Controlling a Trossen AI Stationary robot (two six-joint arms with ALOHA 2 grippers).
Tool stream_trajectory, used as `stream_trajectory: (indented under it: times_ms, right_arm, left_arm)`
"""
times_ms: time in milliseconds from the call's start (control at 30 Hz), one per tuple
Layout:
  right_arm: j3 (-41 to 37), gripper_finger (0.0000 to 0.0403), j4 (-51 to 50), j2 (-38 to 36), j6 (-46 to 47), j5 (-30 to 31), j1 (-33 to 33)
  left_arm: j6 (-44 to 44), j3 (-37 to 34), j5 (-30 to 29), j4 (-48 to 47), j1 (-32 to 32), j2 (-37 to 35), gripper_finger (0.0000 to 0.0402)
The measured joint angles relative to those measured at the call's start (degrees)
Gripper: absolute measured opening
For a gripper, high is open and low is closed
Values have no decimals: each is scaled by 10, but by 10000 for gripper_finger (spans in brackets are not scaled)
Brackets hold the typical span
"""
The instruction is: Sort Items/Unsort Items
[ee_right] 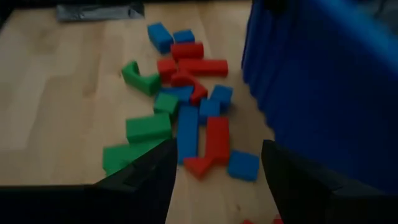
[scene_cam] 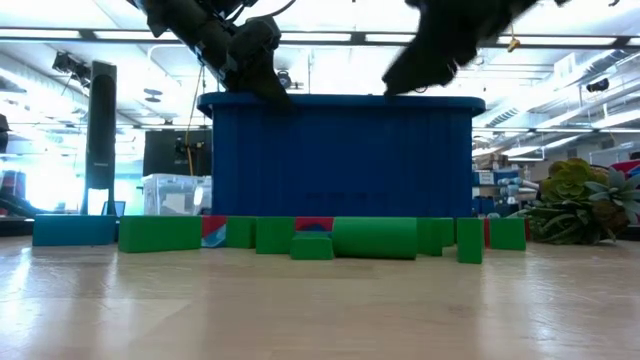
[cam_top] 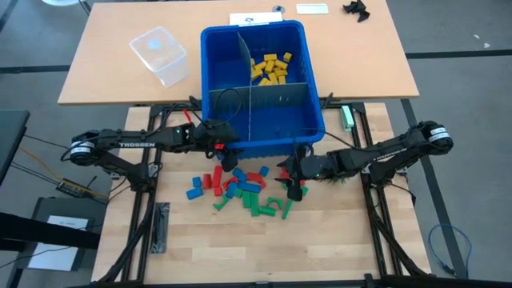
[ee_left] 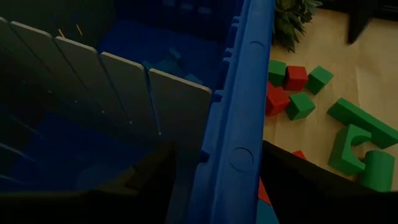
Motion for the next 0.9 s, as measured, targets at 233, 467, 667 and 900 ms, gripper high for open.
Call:
stream_trajectory:
  times_ms: [233,467,667,900]
  right_arm:
    - [-142,230,187,0,2,-5,-22]
    - [-176,229,267,31,16,-40,-41]
    - [-116,228,268,139,-11,-58,-41]
    - [-72,228,255,214,-13,-36,-66]
  left_arm:
    - [1,0,0,0,0,0,231]
    - [1,0,-2,1,0,0,231]
    - [1,1,-3,1,0,0,231]
    - [1,1,-4,-2,0,0,231]
